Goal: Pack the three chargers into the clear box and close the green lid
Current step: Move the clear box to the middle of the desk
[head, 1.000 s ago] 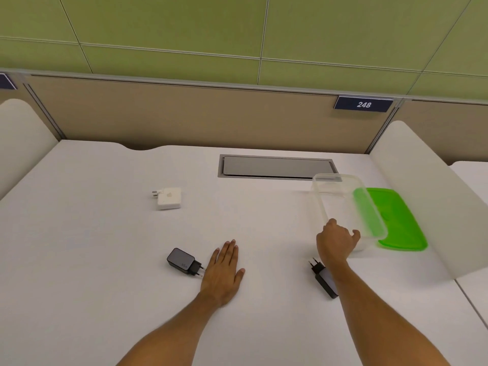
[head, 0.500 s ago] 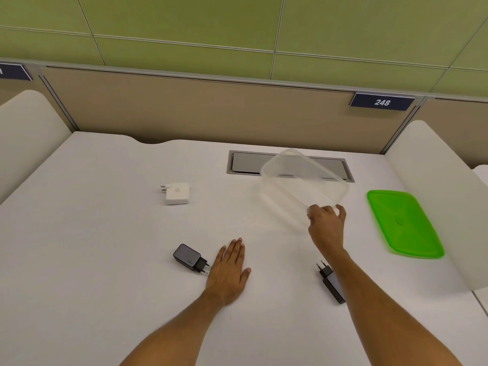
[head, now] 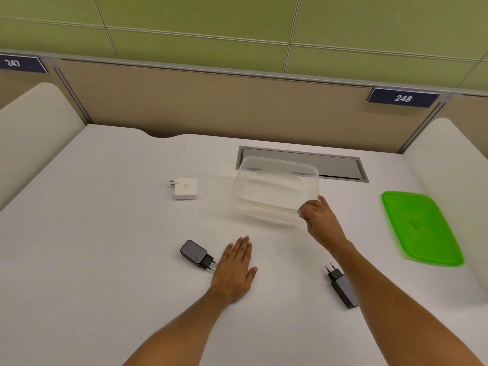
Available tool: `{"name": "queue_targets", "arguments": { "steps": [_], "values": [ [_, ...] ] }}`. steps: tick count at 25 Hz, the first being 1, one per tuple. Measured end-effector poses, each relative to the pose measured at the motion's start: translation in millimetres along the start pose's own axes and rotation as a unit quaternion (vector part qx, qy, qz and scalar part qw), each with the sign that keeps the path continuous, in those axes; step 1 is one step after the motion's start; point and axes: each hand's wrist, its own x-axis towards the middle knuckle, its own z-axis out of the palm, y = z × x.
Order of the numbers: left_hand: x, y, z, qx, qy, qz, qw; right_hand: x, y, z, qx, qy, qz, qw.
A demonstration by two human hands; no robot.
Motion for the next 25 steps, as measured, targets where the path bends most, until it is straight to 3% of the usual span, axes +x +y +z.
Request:
{"name": "queue_targets", "arguments": {
  "steps": [10, 14, 20, 25],
  "values": [
    [0, 0, -2, 0.002, -0.003, -0.001, 1.0, 9, 19, 1, 0.019, -0.139, 0.058, 0.988],
    [0, 1, -2, 0.005, -0.004, -0.001, 1.0, 12, 22, 0, 0.036, -0.126, 0.078, 0.988],
    [0, 1, -3, 0.01, -0.004, -0.002, 1.0, 8, 24, -1, -0.011, -0.109, 0.037, 0.993],
    [1, 1, -2, 0.012, -0.002, -0.001, 1.0, -16, 24, -5, -0.025, -0.048, 0.111, 0.992]
  ]
}}
